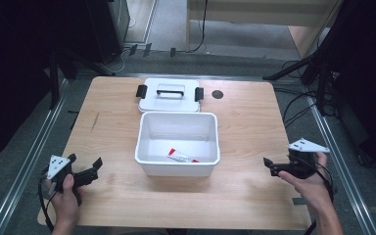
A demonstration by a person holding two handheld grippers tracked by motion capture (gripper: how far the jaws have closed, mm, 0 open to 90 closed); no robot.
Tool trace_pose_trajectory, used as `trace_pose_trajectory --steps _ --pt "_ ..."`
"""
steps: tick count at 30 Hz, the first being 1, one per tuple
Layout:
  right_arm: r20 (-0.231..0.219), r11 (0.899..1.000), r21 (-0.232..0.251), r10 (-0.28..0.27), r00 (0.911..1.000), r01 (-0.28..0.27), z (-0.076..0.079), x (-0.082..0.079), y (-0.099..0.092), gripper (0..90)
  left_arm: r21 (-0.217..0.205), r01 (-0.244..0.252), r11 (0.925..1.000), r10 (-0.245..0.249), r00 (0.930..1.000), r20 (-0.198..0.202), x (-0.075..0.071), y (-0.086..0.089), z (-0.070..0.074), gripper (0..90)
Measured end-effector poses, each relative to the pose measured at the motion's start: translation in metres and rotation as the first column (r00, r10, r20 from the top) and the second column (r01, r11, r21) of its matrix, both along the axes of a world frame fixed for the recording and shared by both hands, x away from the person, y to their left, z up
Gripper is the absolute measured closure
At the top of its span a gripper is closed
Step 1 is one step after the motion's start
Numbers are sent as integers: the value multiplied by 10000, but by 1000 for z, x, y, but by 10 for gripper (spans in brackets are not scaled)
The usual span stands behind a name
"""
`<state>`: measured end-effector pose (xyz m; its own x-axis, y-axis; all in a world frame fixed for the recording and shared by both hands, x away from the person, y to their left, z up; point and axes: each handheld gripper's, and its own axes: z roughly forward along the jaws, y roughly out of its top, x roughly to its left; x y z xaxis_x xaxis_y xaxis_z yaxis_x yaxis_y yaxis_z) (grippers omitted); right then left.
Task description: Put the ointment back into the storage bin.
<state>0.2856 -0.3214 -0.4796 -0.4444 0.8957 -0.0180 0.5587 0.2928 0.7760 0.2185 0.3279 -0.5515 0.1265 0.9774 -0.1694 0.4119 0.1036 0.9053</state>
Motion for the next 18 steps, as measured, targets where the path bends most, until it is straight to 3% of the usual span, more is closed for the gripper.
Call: trace_pose_trajectory --steps 4,5,6,7,9,14,18 --pt "861 9930 737 -989 9914 927 -20 -19 -25 0 -130 30 9999 -29 10000 67 -1 1 0 0" --pt "861 9930 737 -989 9914 927 -20 -19 -25 0 -166 -10 9999 11 10000 81 0 1 0 0" --pt "973 9881 974 -1285 9869 1190 -33 -30 -36 0 -155 -66 9999 67 10000 61 0 2 0 0" --pt "973 9881 974 -1285 9869 1190 -33 -30 -36 0 -155 -66 9999 67 10000 61 0 2 0 0" --pt "994 9829 1038 -1626 9817 1523 -47 -42 -45 0 -101 -228 9997 229 9997 104 0 1 0 0" --pt "1303 9671 1757 -2082 9694 1841 -62 -58 -59 0 17 -466 9989 466 9987 196 -2 -1 0 0" --pt "1415 9697 1590 -2083 9678 1854 -62 -61 -56 0 -191 -638 9978 642 9977 199 -2 1 0 0"
